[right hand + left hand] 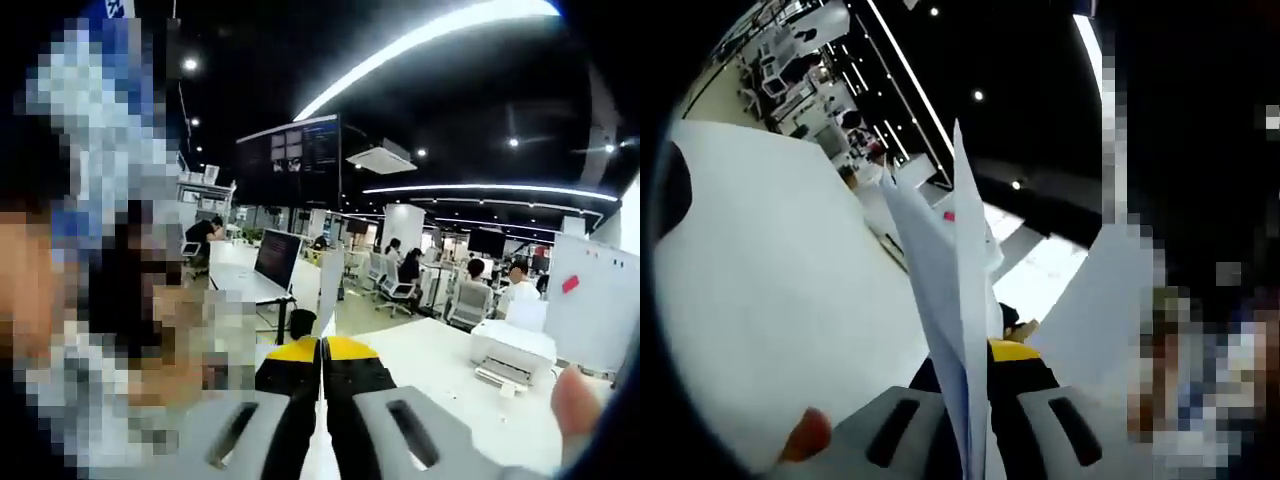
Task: Organize the stack of printing papers by aligning and flattening the scattered papers on the table
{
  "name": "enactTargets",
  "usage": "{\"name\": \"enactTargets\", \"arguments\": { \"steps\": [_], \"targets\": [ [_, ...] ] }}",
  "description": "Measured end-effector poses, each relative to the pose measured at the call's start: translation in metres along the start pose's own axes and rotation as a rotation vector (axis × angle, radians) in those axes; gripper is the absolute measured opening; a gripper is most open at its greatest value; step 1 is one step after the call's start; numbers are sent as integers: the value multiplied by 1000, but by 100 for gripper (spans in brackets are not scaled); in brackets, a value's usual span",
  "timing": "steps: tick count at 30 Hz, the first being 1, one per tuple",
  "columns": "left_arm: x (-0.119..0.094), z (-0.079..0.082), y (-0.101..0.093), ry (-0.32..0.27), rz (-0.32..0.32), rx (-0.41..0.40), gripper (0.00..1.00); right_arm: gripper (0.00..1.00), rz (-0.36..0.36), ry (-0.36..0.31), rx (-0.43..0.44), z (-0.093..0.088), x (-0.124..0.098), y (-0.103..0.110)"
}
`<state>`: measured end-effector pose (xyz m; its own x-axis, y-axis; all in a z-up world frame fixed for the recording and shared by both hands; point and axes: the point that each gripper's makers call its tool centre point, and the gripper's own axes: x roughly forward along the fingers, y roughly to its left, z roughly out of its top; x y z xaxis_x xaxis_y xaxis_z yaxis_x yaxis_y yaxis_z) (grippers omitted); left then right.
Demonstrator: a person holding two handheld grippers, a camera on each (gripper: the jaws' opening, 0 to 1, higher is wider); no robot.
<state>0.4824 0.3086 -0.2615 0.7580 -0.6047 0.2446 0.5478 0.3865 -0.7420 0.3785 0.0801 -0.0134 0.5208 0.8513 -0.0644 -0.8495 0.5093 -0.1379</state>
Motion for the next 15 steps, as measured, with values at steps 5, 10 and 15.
{"name": "enactTargets", "arguments": {
  "steps": [5,10,15],
  "targets": [
    [3,-3,1,-6,3,-8,6,0,46,-5,59,-3,-1,11],
    [5,-5,1,-7,1,-11,6,0,82,5,140,-16,6,12],
    [8,-3,2,-9,-4,-18,6,0,110,98,227,-67,39,6]
  ]
}}
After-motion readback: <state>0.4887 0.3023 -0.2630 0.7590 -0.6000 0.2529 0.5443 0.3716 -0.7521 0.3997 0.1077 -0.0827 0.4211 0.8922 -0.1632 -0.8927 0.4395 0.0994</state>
